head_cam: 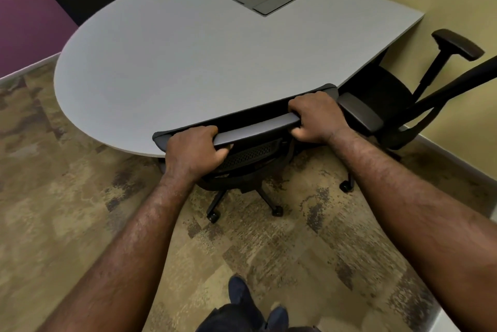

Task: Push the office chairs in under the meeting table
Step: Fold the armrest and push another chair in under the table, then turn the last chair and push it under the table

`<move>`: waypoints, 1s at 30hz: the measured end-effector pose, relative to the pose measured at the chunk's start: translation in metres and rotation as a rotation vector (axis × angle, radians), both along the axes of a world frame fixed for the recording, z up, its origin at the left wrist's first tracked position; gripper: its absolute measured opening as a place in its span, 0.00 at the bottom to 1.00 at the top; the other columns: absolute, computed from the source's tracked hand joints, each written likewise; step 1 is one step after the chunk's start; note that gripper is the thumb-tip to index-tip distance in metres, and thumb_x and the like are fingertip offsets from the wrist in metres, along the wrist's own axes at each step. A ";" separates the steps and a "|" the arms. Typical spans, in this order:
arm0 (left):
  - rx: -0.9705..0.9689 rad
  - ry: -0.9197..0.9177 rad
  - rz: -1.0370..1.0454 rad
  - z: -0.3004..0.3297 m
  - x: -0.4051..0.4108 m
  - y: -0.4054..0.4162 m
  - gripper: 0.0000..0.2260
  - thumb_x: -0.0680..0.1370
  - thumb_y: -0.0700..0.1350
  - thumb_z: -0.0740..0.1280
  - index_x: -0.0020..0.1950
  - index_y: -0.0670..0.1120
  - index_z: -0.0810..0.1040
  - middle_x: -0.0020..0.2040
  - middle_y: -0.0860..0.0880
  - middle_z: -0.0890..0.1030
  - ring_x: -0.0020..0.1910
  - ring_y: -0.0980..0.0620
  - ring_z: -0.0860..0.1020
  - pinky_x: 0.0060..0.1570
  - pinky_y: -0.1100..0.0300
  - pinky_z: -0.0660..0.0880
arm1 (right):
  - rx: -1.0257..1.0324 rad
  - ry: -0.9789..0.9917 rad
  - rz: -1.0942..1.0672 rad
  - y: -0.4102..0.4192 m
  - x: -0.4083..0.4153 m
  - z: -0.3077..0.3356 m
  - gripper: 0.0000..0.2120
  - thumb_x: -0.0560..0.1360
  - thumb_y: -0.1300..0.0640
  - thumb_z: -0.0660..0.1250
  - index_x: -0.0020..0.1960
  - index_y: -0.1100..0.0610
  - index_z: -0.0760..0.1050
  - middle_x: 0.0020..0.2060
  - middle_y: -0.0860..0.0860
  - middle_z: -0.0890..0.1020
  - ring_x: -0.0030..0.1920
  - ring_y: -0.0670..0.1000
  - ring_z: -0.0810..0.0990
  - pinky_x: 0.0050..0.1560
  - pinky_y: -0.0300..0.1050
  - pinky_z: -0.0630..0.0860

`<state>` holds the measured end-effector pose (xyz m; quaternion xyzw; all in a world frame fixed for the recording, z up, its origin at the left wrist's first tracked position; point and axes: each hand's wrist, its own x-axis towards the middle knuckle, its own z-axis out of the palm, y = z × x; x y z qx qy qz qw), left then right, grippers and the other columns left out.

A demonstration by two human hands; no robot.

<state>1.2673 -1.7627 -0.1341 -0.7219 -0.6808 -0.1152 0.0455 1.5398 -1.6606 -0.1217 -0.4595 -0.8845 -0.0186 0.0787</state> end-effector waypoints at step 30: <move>0.172 -0.402 -0.281 0.060 0.331 0.191 0.23 0.70 0.73 0.62 0.49 0.54 0.75 0.45 0.58 0.77 0.45 0.55 0.73 0.43 0.54 0.72 | 0.133 0.260 -0.280 0.108 0.339 0.056 0.32 0.73 0.32 0.62 0.67 0.53 0.68 0.63 0.51 0.73 0.64 0.54 0.70 0.65 0.58 0.62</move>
